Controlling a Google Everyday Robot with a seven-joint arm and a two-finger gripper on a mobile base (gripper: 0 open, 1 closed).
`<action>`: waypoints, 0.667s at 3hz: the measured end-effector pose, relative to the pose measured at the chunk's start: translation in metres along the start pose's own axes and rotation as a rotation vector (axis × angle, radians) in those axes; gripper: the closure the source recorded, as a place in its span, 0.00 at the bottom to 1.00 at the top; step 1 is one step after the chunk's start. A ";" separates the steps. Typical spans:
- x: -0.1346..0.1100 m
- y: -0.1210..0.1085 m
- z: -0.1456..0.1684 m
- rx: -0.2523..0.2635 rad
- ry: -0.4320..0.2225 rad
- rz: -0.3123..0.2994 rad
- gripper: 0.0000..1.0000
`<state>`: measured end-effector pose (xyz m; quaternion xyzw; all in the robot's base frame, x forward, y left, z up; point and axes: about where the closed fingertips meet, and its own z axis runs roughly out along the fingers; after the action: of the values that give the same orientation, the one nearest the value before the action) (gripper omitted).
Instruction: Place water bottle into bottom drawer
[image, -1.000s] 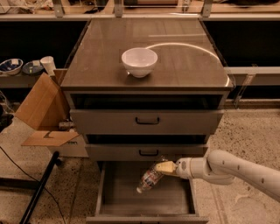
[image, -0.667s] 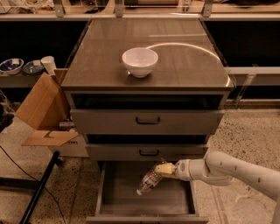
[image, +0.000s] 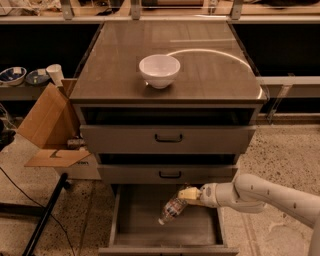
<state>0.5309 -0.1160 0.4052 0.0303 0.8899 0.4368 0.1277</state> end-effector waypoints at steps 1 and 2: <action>0.008 -0.006 -0.004 0.011 -0.011 0.014 0.00; 0.008 -0.004 -0.007 0.012 -0.019 0.011 0.00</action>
Offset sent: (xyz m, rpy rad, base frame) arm -0.0121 -0.0137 -0.0032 -0.0132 0.0017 -0.0370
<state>0.5216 -0.1230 0.4044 0.0402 0.8912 0.4316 0.1337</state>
